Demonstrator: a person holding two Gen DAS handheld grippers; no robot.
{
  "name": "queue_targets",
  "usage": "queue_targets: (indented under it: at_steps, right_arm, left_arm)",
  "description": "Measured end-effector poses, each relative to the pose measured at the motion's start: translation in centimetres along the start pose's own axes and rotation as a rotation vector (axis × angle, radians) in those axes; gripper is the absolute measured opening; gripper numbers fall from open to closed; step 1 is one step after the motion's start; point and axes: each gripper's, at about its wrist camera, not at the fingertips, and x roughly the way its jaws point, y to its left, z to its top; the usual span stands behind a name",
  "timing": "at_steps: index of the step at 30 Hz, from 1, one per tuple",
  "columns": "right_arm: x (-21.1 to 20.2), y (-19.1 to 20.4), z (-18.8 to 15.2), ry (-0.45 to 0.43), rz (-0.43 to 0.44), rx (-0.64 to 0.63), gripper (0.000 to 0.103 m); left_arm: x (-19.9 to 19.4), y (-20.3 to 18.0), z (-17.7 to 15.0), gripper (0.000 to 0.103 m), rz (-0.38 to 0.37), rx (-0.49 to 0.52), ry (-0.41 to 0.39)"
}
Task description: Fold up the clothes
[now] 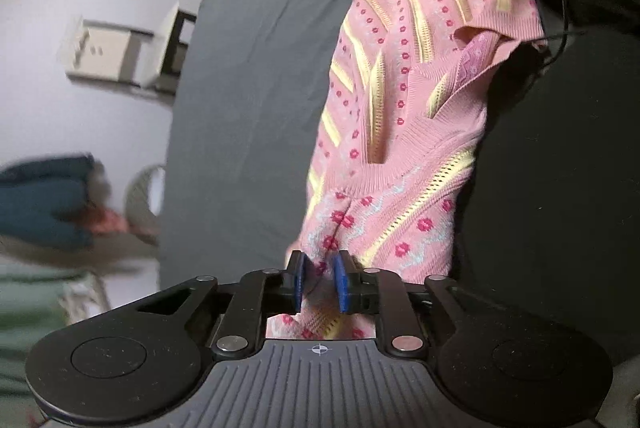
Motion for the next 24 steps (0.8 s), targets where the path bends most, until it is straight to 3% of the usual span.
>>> queue_targets:
  at_steps: [4, 8, 12, 16, 18, 20, 24]
  right_arm:
    - [3.3, -2.5, 2.1, -0.023, 0.100, 0.168, 0.058]
    - [9.5, -6.2, 4.6, 0.019, 0.322, 0.476, 0.050]
    - [16.4, -7.2, 5.6, 0.105, 0.454, 0.594, 0.048]
    - [20.0, -7.2, 4.4, 0.132, 0.519, 0.665, 0.033]
    - [20.4, -7.3, 3.3, 0.091, 0.580, 0.731, 0.017]
    - [20.6, -7.4, 2.4, 0.044, 0.635, 0.785, 0.008]
    - [19.4, -8.0, 1.5, -0.064, 0.721, 0.858, 0.003]
  left_arm:
    - [-0.1, 0.0, 0.4, 0.017, 0.001, 0.019, -0.026]
    - [0.0, -0.2, 0.4, 0.017, -0.015, 0.034, -0.011]
    - [-0.1, -0.2, 0.1, 0.018, -0.012, 0.018, 0.010]
    - [-0.5, 0.2, -0.4, 0.018, -0.023, -0.037, 0.009]
    - [-0.7, 0.3, -0.6, 0.018, -0.014, -0.057, -0.004]
    - [-0.8, 0.2, -0.8, 0.024, 0.007, -0.054, -0.017]
    - [-1.1, 0.0, -0.8, 0.065, 0.061, -0.021, -0.058]
